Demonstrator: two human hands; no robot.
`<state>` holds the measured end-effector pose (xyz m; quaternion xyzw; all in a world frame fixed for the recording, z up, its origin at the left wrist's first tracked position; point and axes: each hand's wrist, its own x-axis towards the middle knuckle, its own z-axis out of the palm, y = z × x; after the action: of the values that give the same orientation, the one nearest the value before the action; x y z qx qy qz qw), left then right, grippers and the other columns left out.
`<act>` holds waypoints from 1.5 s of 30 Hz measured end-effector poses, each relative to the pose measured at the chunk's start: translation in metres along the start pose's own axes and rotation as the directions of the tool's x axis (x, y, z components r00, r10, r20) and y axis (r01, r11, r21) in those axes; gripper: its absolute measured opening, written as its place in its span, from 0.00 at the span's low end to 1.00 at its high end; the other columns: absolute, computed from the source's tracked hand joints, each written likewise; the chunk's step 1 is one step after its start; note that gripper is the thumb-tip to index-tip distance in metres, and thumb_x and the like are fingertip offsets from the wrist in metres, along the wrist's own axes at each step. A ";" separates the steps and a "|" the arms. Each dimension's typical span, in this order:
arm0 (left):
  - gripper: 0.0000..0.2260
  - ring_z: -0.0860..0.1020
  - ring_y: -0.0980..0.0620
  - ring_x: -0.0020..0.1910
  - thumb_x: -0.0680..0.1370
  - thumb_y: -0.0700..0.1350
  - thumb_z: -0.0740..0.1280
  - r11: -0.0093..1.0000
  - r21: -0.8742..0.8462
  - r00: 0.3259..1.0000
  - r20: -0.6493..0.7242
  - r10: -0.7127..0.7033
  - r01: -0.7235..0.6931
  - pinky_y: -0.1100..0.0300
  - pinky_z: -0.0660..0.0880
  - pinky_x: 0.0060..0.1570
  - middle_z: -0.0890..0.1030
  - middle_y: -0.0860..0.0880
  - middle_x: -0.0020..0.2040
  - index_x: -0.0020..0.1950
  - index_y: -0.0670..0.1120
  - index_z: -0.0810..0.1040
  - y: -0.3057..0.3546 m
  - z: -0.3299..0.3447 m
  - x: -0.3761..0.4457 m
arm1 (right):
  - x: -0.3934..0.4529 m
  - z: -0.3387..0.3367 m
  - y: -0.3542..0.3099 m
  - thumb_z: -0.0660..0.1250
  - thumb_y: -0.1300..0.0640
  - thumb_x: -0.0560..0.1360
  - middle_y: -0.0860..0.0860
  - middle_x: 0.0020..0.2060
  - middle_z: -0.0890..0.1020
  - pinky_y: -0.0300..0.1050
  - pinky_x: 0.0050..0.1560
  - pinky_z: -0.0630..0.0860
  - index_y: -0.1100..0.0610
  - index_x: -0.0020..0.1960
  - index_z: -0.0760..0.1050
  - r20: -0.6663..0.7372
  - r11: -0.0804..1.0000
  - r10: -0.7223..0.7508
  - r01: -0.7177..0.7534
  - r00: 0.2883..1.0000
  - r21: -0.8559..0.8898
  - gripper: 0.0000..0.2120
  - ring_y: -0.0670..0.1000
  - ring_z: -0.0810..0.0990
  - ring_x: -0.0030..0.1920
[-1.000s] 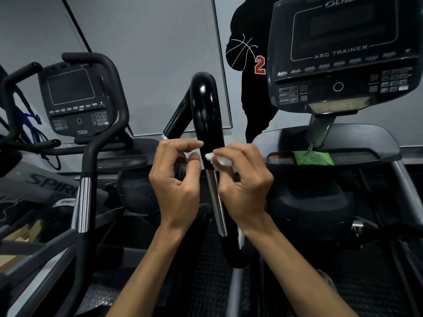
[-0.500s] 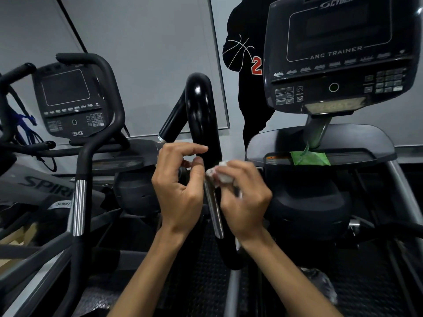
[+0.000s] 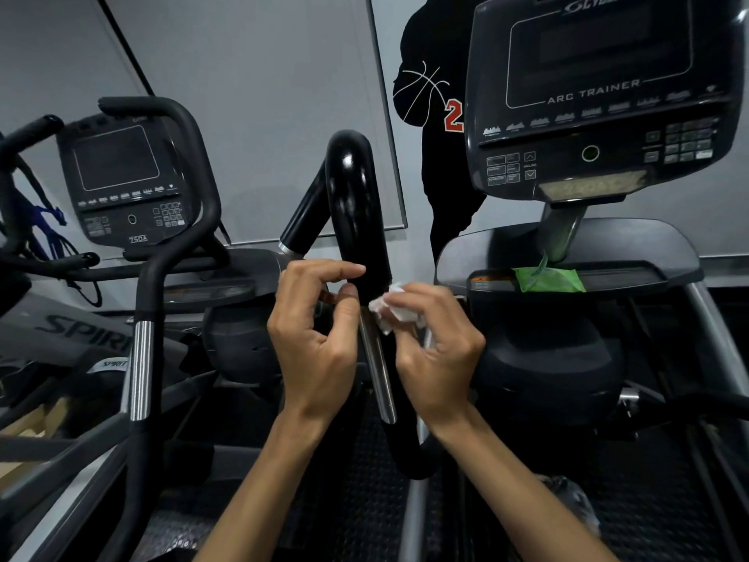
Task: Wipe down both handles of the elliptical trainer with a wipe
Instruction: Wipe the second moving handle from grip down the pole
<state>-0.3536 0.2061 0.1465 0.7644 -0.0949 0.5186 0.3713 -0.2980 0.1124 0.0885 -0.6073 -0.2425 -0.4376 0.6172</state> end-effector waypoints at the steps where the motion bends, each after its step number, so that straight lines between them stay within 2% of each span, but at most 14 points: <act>1: 0.12 0.78 0.48 0.48 0.76 0.31 0.66 1.000 -0.001 1.000 -0.004 -0.005 0.005 0.62 0.72 0.46 0.79 0.54 0.48 0.50 0.48 0.79 0.000 0.000 0.000 | 0.003 0.000 0.002 0.76 0.70 0.72 0.53 0.44 0.85 0.36 0.51 0.77 0.63 0.47 0.84 0.010 0.999 0.040 -0.040 0.999 0.017 0.06 0.48 0.84 0.46; 5: 0.11 0.78 0.48 0.48 0.76 0.32 0.66 0.999 -0.009 0.999 -0.005 -0.031 0.031 0.63 0.71 0.45 0.79 0.54 0.48 0.51 0.48 0.80 -0.001 0.001 0.000 | 0.023 0.008 0.001 0.73 0.63 0.76 0.50 0.41 0.84 0.46 0.43 0.79 0.57 0.47 0.83 0.029 0.913 0.350 -0.347 0.936 0.216 0.03 0.49 0.83 0.41; 10: 0.11 0.78 0.47 0.48 0.78 0.34 0.66 0.997 -0.044 0.997 -0.014 -0.071 0.070 0.57 0.74 0.46 0.79 0.52 0.49 0.53 0.48 0.79 -0.005 0.001 0.000 | 0.017 0.010 -0.002 0.70 0.64 0.77 0.46 0.41 0.84 0.44 0.44 0.79 0.50 0.46 0.80 0.110 0.873 0.398 -0.413 0.911 0.259 0.09 0.47 0.82 0.42; 12: 0.11 0.79 0.47 0.50 0.78 0.34 0.65 0.988 -0.097 0.992 -0.028 -0.124 0.121 0.57 0.75 0.48 0.80 0.48 0.51 0.54 0.50 0.78 -0.006 0.001 0.000 | 0.038 0.018 0.005 0.67 0.68 0.78 0.49 0.40 0.83 0.42 0.45 0.77 0.52 0.45 0.80 0.255 0.707 0.557 -0.612 0.791 0.354 0.12 0.47 0.80 0.41; 14: 0.12 0.80 0.49 0.52 0.79 0.33 0.65 0.974 -0.152 0.983 -0.047 -0.179 0.170 0.60 0.74 0.50 0.80 0.47 0.51 0.55 0.48 0.78 -0.005 0.002 0.002 | 0.063 0.023 0.007 0.62 0.72 0.78 0.56 0.43 0.81 0.42 0.45 0.75 0.58 0.48 0.80 0.506 0.463 0.616 -0.797 0.604 0.387 0.13 0.51 0.78 0.43; 17: 0.12 0.80 0.55 0.52 0.81 0.32 0.63 0.938 -0.210 0.952 -0.072 -0.297 0.277 0.63 0.74 0.53 0.81 0.51 0.51 0.56 0.49 0.78 -0.006 0.006 0.006 | 0.086 0.025 0.007 0.53 0.75 0.78 0.52 0.35 0.82 0.38 0.35 0.77 0.61 0.49 0.79 0.773 0.262 0.518 -0.928 0.366 0.264 0.18 0.47 0.79 0.33; 20: 0.12 0.80 0.55 0.54 0.82 0.37 0.62 0.897 -0.255 0.916 -0.086 -0.393 0.361 0.58 0.76 0.57 0.82 0.55 0.51 0.56 0.53 0.78 -0.011 0.010 0.011 | 0.094 0.030 0.010 0.54 0.73 0.80 0.52 0.33 0.84 0.37 0.27 0.77 0.60 0.45 0.80 0.873 0.176 0.420 -0.966 0.249 0.191 0.18 0.44 0.80 0.26; 24: 0.13 0.80 0.54 0.56 0.85 0.39 0.60 0.758 -0.331 0.806 0.010 -0.592 0.562 0.55 0.75 0.55 0.82 0.48 0.57 0.57 0.56 0.79 -0.028 0.014 0.013 | 0.095 0.033 0.018 0.58 0.74 0.79 0.52 0.30 0.83 0.39 0.28 0.80 0.58 0.47 0.76 0.865 0.154 0.436 -0.967 0.250 0.202 0.14 0.45 0.80 0.26; 26: 0.14 0.80 0.51 0.57 0.85 0.41 0.60 0.677 -0.385 0.762 0.124 -0.635 0.627 0.53 0.74 0.58 0.83 0.46 0.58 0.54 0.57 0.83 -0.035 0.016 0.017 | 0.095 0.036 0.022 0.60 0.73 0.78 0.53 0.32 0.83 0.44 0.36 0.84 0.59 0.47 0.77 0.854 0.188 0.446 -0.961 0.267 0.202 0.12 0.48 0.82 0.31; 29: 0.11 0.82 0.53 0.49 0.84 0.40 0.60 0.591 -0.468 0.735 0.224 -0.640 0.657 0.61 0.76 0.49 0.85 0.49 0.50 0.54 0.48 0.83 -0.041 0.016 0.022 | 0.093 0.037 0.027 0.63 0.73 0.76 0.54 0.40 0.82 0.39 0.41 0.80 0.61 0.49 0.80 0.799 0.365 0.502 -0.919 0.331 0.151 0.11 0.49 0.81 0.38; 34: 0.07 0.81 0.59 0.37 0.83 0.38 0.62 0.461 -0.557 0.702 0.365 -0.611 0.691 0.68 0.76 0.37 0.84 0.52 0.41 0.53 0.44 0.80 -0.040 0.014 0.021 | 0.090 0.021 0.035 0.65 0.64 0.80 0.54 0.48 0.83 0.45 0.54 0.75 0.61 0.58 0.80 0.770 0.388 0.500 -0.897 0.396 0.210 0.09 0.51 0.79 0.48; 37: 0.06 0.80 0.55 0.40 0.82 0.41 0.64 0.521 -0.529 0.725 0.320 -0.609 0.670 0.63 0.76 0.42 0.84 0.50 0.42 0.53 0.44 0.81 -0.042 0.009 0.017 | 0.084 0.008 0.038 0.68 0.54 0.80 0.53 0.56 0.81 0.48 0.56 0.72 0.55 0.62 0.82 0.703 0.411 0.553 -0.880 0.447 0.236 0.13 0.52 0.76 0.52; 41: 0.05 0.81 0.55 0.45 0.78 0.45 0.70 0.803 -0.342 0.862 0.044 -0.505 0.488 0.61 0.78 0.46 0.84 0.50 0.45 0.53 0.46 0.81 -0.028 0.010 -0.010 | 0.068 -0.005 0.034 0.69 0.56 0.79 0.51 0.50 0.79 0.42 0.48 0.73 0.56 0.57 0.82 0.575 0.521 0.592 -0.813 0.564 0.260 0.08 0.48 0.75 0.46; 45: 0.05 0.82 0.50 0.46 0.78 0.42 0.73 0.913 -0.198 0.911 -0.143 -0.387 0.357 0.52 0.79 0.48 0.83 0.50 0.47 0.53 0.46 0.81 -0.019 0.016 -0.016 | 0.058 0.003 0.018 0.70 0.56 0.79 0.54 0.50 0.82 0.49 0.50 0.76 0.56 0.56 0.82 0.508 0.593 0.576 -0.755 0.640 0.278 0.07 0.54 0.79 0.49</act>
<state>-0.3392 0.2053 0.1213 0.6845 0.0435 0.4949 0.5335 -0.2528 0.0991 0.1277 -0.5554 -0.2002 0.0247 0.8068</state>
